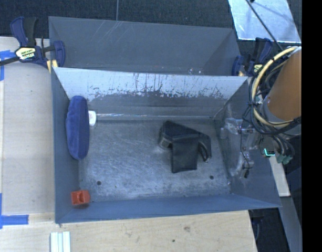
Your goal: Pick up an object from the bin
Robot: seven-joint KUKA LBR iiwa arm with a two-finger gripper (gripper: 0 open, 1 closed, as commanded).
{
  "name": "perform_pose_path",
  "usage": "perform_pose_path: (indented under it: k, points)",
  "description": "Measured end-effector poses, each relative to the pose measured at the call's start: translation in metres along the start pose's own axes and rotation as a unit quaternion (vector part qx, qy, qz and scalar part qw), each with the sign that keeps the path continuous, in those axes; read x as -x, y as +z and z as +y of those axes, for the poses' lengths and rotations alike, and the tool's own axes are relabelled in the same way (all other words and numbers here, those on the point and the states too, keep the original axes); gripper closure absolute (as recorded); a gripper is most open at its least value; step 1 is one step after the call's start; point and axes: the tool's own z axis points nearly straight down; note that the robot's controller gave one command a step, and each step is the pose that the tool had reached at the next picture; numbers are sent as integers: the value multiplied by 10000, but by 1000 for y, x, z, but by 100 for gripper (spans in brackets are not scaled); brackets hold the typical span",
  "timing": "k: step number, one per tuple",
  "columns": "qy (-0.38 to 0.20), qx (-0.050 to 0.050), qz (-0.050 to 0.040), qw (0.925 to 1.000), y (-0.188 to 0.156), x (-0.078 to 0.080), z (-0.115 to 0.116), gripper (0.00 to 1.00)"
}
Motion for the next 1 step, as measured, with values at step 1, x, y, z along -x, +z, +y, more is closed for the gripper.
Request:
perform_pose_path:
  k: [1]
  points:
    - [207, 9, -6, 9998, 74, 46, 29, 0]
